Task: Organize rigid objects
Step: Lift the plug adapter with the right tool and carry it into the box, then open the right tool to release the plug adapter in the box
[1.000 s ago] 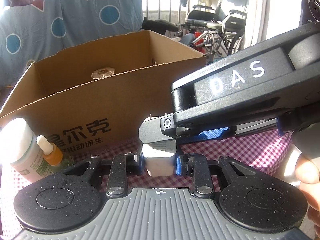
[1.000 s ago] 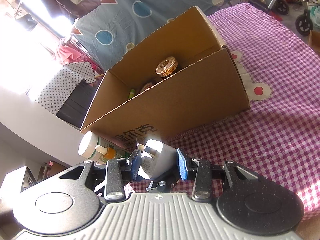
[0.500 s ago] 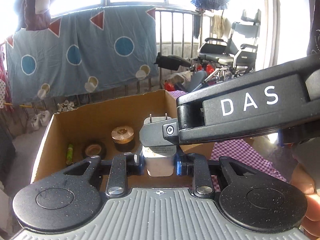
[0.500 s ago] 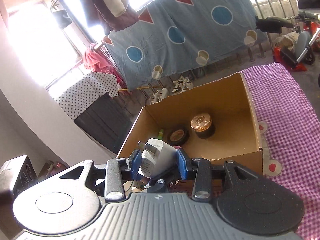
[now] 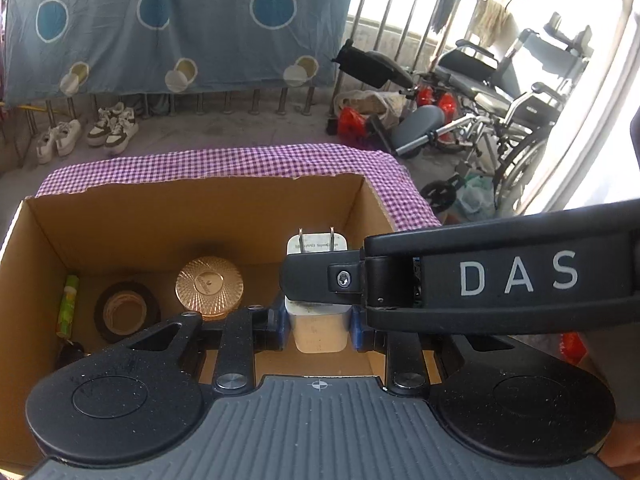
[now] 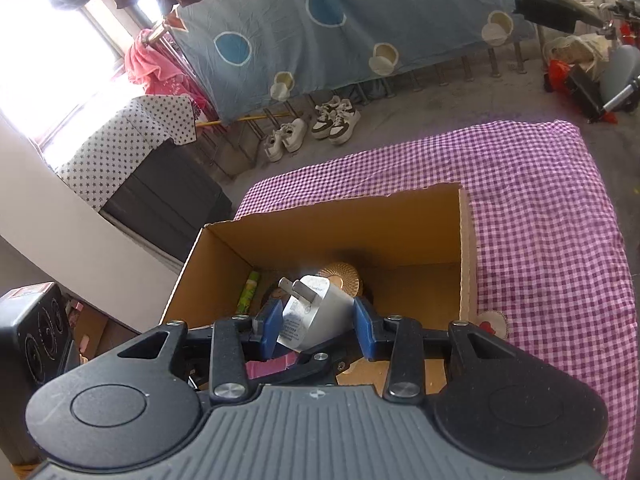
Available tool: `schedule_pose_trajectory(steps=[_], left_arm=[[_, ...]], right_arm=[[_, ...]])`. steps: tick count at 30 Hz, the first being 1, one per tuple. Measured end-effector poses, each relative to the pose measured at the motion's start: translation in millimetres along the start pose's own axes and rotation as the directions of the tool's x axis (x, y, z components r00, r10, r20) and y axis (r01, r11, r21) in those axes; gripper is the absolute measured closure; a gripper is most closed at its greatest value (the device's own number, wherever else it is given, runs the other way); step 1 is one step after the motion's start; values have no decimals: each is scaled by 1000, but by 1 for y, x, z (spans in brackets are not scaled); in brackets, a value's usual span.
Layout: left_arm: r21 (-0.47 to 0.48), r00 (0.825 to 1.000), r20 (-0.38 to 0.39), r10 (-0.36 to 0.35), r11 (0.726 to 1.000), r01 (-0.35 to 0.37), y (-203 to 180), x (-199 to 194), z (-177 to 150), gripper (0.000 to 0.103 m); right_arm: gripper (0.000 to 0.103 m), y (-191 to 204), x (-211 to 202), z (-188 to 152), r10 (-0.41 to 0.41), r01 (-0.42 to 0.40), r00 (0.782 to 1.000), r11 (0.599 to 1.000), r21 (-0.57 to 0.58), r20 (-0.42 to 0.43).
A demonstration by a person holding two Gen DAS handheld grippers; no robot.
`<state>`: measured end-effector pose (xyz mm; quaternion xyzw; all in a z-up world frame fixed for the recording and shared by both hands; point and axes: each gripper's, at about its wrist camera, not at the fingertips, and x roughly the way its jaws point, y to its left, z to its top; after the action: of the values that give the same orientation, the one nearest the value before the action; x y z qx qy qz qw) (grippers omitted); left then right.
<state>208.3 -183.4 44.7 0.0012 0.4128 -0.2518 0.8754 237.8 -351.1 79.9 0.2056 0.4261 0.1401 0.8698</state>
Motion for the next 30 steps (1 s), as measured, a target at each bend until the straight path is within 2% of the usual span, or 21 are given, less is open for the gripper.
schedule_pose_trajectory(steps=[6, 9, 12, 18, 19, 26, 30], left_arm=[[-75, 996, -92, -9, 997, 2, 13, 31, 7, 76], [-86, 994, -112, -2, 996, -8, 17, 39, 9, 76], [-93, 993, -114, 4, 996, -15, 18, 42, 13, 76], [-138, 987, -155, -33, 990, 11, 23, 51, 18, 73], [-142, 987, -157, -40, 990, 17, 24, 51, 18, 66], [-167, 984, -173, -43, 986, 13, 24, 54, 19, 67], [-165, 987, -155, -45, 986, 19, 24, 47, 19, 65]], right_arm=[[60, -20, 40, 18, -44, 42, 996, 999, -22, -74], [60, -24, 52, 23, -56, 53, 994, 998, -41, -94], [60, -18, 56, 25, -83, 74, 993, 992, -105, -85], [63, -18, 61, 30, -105, 95, 992, 985, -141, -67], [63, -18, 62, 30, -105, 95, 992, 985, -142, -66], [62, -22, 62, 32, -80, 73, 995, 990, -124, -54], [62, -26, 53, 30, -51, 47, 998, 995, -89, -37]])
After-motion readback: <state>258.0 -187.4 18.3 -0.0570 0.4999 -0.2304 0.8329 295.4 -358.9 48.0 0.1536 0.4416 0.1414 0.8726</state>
